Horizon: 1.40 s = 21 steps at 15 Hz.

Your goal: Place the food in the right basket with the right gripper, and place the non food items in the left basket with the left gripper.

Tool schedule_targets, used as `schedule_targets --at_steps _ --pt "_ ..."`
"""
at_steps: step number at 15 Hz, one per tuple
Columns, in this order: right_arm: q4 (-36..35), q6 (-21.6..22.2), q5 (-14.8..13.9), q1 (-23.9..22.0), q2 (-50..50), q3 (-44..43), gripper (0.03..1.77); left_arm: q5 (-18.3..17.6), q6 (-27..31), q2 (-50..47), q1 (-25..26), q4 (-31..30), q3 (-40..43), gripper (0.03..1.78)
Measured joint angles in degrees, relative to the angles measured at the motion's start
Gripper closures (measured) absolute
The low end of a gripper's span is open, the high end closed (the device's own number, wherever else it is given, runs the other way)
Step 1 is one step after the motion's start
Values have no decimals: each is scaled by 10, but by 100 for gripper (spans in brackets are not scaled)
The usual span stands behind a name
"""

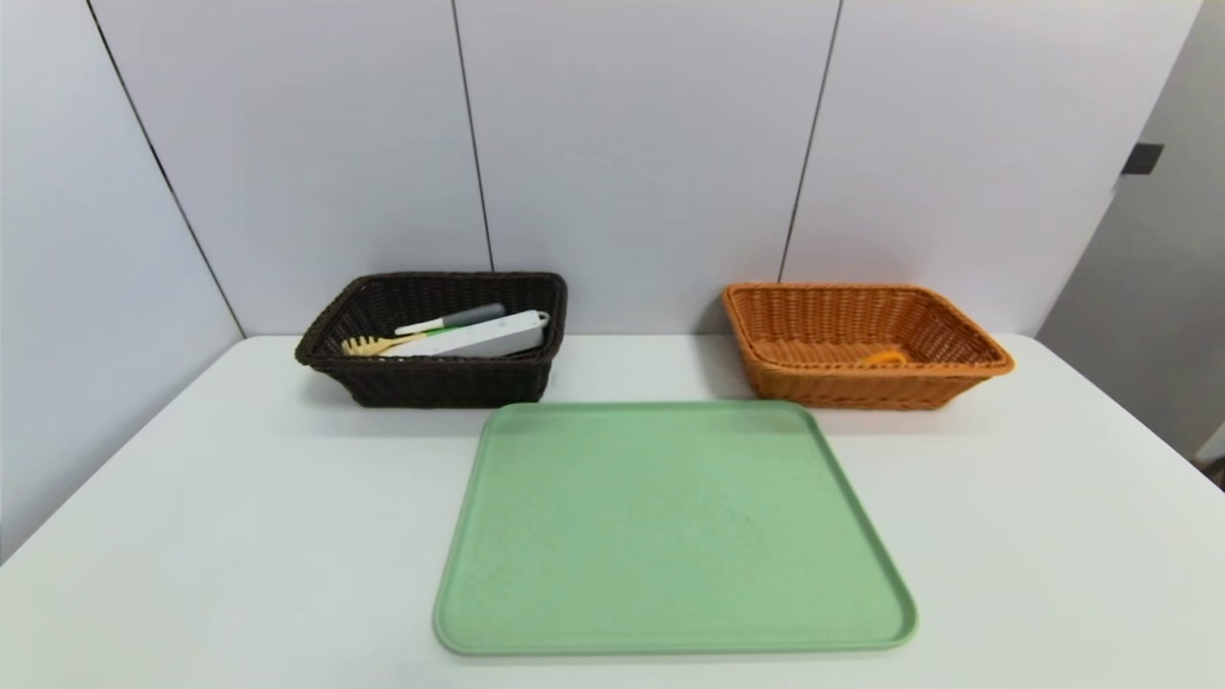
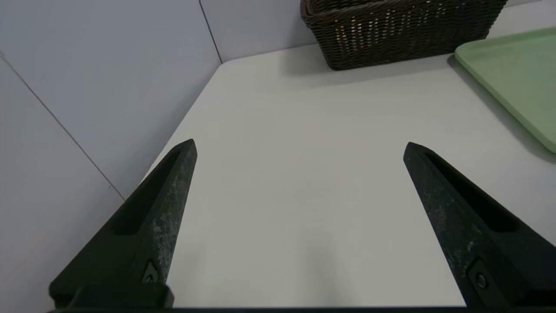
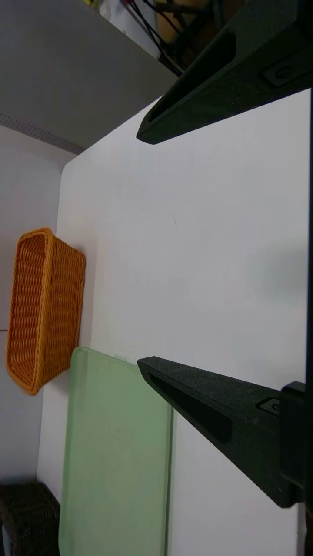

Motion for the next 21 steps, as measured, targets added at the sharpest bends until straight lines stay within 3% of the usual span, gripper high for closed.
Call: schedule_targets --at_steps 3,6,8,14,18,21 --pt "-91 -14 -41 0 0 104 10 -35 -2 0 0 -5 17 12" --pt "-191 -28 -51 0 0 198 10 -74 -6 0 0 -3 22 12" --pt "-239 -28 -32 0 0 229 11 -84 -7 0 0 13 23 12" --pt "-233 -18 46 0 0 254 11 -80 -41 0 0 16 23 12" --pt "-239 -14 49 0 0 259 11 -65 -108 0 0 14 23 12" --pt "-238 -9 47 0 0 259 10 -59 -115 0 0 14 23 12"
